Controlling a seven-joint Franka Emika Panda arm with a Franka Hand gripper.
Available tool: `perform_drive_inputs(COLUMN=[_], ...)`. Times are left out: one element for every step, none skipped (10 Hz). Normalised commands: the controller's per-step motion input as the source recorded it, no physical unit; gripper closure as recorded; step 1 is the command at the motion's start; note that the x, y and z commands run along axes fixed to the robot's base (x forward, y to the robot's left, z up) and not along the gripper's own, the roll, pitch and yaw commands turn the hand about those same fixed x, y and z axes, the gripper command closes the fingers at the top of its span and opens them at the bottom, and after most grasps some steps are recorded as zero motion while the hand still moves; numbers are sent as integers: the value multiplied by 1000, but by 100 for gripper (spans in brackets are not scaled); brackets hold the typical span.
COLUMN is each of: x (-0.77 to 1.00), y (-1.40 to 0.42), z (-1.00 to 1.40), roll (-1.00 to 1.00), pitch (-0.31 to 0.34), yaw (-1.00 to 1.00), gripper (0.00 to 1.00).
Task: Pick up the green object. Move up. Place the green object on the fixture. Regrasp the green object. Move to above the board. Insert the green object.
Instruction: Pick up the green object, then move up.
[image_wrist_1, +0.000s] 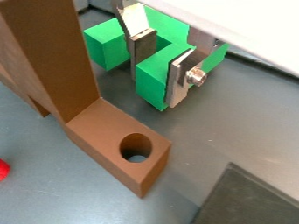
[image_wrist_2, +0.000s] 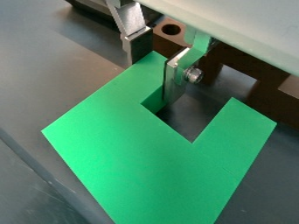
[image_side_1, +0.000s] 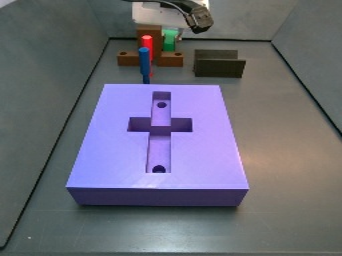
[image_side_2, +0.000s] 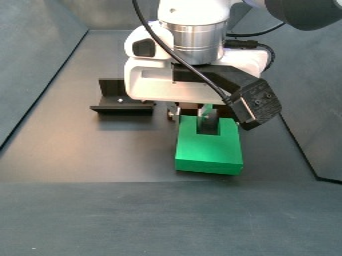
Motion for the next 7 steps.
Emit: perform_drive_inputs(x=[0, 0, 0, 0, 0, -17, -37], y=[0, 0, 0, 0, 0, -5, -5], z=[0, 0, 0, 0, 833, 773, 541], roll=[0, 0, 0, 0, 0, -1, 12], pitch=[0, 0, 0, 0, 0, 24, 69], yaw=[0, 0, 0, 0, 0, 1, -3], gripper=[100, 100, 100, 100, 100, 100, 100])
